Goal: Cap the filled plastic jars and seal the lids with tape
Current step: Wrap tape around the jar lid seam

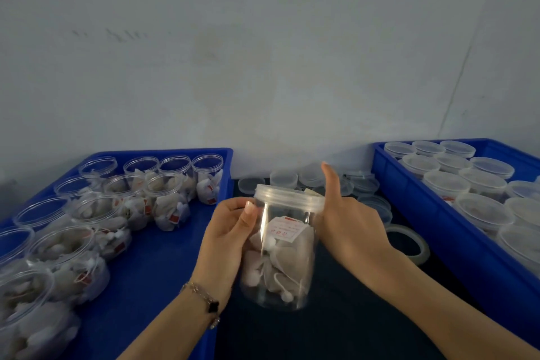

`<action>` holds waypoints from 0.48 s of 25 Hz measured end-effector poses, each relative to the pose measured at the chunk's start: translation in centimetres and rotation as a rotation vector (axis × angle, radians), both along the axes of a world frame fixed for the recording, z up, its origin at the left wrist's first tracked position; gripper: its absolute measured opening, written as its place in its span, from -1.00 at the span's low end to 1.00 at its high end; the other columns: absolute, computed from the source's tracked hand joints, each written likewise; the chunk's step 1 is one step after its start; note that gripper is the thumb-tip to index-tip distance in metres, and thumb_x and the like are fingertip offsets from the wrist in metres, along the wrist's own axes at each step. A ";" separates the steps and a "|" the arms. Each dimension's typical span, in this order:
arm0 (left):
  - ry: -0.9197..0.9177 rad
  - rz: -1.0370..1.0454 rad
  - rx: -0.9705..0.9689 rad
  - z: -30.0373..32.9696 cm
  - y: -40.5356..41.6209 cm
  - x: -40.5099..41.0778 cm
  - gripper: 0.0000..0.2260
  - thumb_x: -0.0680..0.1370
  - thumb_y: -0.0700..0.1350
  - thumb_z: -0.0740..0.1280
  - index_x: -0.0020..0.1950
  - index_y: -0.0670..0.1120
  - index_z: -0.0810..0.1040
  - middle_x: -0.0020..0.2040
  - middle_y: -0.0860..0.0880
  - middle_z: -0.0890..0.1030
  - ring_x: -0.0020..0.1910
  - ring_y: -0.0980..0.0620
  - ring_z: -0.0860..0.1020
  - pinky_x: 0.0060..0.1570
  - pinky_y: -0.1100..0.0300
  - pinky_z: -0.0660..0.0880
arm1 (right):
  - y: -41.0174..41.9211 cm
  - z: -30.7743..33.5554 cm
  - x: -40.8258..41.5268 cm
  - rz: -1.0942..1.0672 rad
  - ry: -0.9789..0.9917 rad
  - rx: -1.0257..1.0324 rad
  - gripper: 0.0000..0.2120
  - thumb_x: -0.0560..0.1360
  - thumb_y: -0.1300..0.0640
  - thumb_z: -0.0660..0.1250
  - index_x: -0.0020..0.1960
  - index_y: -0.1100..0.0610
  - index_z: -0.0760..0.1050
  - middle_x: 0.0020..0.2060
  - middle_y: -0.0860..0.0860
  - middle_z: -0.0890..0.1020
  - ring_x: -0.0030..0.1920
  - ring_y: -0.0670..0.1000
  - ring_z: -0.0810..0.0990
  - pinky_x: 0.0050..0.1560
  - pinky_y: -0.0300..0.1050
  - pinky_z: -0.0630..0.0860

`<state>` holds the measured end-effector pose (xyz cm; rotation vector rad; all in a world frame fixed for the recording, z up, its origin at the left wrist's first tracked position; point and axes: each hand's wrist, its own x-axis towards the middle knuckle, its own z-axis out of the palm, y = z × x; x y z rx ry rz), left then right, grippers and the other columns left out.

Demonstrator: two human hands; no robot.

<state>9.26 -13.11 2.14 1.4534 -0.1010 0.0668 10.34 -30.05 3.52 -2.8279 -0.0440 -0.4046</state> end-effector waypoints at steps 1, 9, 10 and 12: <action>-0.088 0.053 0.071 -0.5 0.5 -0.5 -0.62 0.35 0.25 0.24 -0.01 0.02 0.56 -0.11 0.05 0.67 -0.16 0.09 0.65 -0.21 0.26 0.57 | 0.0 -0.1 0.1 -0.012 0.017 0.005 -0.20 0.57 0.15 0.17 0.44 -0.02 -0.43 -0.39 -0.08 0.44 -0.40 -0.04 0.51 -0.36 -0.10 0.45; -0.039 0.022 0.410 -1.0 -0.7 -1.8 -0.11 -0.09 0.28 0.51 0.19 0.11 0.34 0.05 0.15 0.52 -0.10 0.27 0.57 -0.41 0.49 0.45 | -0.3 -0.5 0.3 0.247 0.042 -0.070 0.02 0.46 0.11 0.31 0.40 -0.16 -0.54 -0.28 -0.08 0.55 -0.37 -0.12 0.51 -0.39 -0.21 0.44; -0.043 0.056 0.387 -1.0 -0.5 -1.5 -0.16 -0.09 0.30 0.50 0.14 0.11 0.38 0.03 0.14 0.54 -0.11 0.24 0.58 -0.38 0.48 0.46 | -0.8 -0.3 0.3 0.353 0.098 0.001 0.06 0.44 0.13 0.35 0.40 -0.23 -0.52 -0.22 -0.09 0.57 -0.33 -0.12 0.54 -0.32 -0.20 0.49; -0.037 0.066 0.279 -0.8 0.3 -0.9 -0.27 -0.02 0.33 0.54 0.06 0.10 0.46 0.00 0.10 0.59 -0.11 0.24 0.60 -0.28 0.40 0.53 | -1.7 0.0 0.1 0.526 0.176 0.249 0.07 0.44 0.19 0.41 0.42 -0.30 -0.42 -0.13 -0.14 0.58 -0.25 -0.16 0.58 -0.22 -0.24 0.50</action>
